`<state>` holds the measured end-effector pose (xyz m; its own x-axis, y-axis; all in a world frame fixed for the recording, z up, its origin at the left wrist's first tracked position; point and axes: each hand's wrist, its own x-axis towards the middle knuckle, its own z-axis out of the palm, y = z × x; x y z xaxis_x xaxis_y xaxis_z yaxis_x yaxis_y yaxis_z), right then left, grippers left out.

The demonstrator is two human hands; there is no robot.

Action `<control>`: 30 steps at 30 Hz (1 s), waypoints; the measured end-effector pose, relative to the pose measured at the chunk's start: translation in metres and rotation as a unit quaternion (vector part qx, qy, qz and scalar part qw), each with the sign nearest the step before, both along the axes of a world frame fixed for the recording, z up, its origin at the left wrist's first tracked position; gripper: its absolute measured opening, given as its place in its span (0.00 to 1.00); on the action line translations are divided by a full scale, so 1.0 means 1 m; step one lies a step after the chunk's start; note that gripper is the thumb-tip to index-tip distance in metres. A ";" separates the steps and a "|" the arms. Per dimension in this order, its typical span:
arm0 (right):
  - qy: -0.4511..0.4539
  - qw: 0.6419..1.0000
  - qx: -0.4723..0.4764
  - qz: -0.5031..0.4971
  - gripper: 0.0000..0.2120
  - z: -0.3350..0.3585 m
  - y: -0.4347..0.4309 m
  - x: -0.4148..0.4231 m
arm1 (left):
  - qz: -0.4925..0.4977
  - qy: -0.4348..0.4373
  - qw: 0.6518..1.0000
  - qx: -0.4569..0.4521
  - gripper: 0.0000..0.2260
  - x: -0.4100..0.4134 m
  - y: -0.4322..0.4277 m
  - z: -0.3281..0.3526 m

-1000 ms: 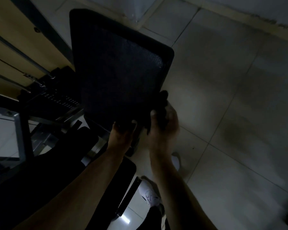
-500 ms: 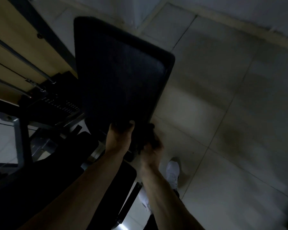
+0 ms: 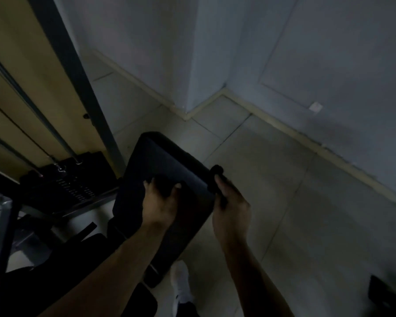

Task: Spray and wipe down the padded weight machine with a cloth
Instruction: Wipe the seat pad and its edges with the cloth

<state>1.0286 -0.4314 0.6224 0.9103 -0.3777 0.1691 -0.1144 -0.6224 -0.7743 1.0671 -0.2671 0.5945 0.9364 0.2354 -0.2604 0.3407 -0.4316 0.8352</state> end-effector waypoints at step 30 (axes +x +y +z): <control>0.356 0.507 -0.495 0.609 0.11 0.018 0.247 0.265 | 0.324 0.189 0.904 -0.205 0.47 0.008 0.094 -0.135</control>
<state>1.2939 -0.1841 0.6402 0.3289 0.4881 -0.8085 0.7913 -0.6097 -0.0462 1.0750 -0.1732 0.4595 0.4623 0.5135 -0.7229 0.7052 0.2813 0.6508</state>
